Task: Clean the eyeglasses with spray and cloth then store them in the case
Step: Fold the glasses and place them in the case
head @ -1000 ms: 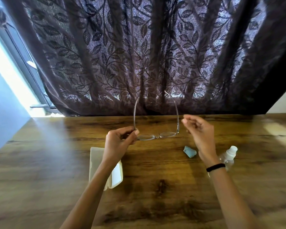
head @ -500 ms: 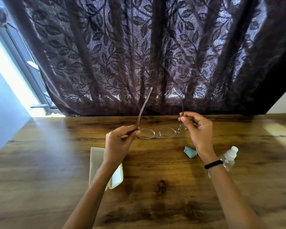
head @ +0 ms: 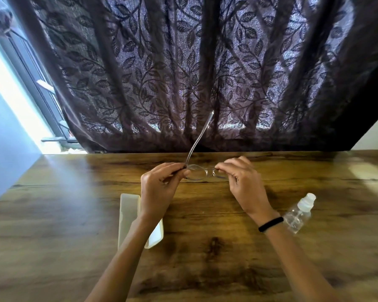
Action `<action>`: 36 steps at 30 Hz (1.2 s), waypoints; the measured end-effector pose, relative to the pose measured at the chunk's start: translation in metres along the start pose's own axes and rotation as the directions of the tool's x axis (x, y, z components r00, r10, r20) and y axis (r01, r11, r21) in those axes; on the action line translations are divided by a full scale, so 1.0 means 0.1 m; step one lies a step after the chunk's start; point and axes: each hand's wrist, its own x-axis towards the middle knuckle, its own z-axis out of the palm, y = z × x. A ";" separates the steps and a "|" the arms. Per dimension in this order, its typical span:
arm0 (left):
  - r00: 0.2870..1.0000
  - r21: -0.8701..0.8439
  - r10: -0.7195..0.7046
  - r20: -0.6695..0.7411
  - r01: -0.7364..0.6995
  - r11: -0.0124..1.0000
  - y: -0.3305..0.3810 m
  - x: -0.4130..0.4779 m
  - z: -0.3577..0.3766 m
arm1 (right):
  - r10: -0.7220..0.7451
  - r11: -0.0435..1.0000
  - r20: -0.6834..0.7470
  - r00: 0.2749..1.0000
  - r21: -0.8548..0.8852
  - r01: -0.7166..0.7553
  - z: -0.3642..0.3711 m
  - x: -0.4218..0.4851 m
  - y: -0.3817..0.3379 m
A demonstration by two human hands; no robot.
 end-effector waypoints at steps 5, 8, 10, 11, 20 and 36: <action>1.000 0.016 -0.004 0.001 0.004 1.000 -0.01 -0.03 -0.01 | -0.045 0.997 0.031 0.998 -0.069 0.048 0.00 -0.01 0.01; 1.000 0.015 -0.002 -0.030 0.002 1.000 -0.01 -0.02 -0.02 | -0.018 0.998 -0.012 1.000 0.063 0.019 -0.03 -0.02 0.02; 0.998 0.012 0.002 -0.058 -0.002 1.000 0.00 0.00 -0.04 | 0.071 0.984 -0.084 0.994 0.169 -0.056 -0.07 -0.03 0.07; 0.998 0.010 0.000 -0.067 0.001 1.000 0.00 0.00 -0.05 | 0.129 0.972 -0.125 0.984 0.213 -0.100 -0.09 -0.04 0.12; 0.996 -0.043 -0.021 -0.090 0.017 0.999 -0.01 -0.03 0.00 | 0.486 0.710 -0.053 0.872 0.607 -0.358 -0.15 -0.17 0.23; 0.994 -0.037 -0.014 -0.111 0.010 0.999 0.01 -0.04 0.01 | 0.663 0.235 0.154 0.732 0.886 -0.399 -0.09 -0.23 0.13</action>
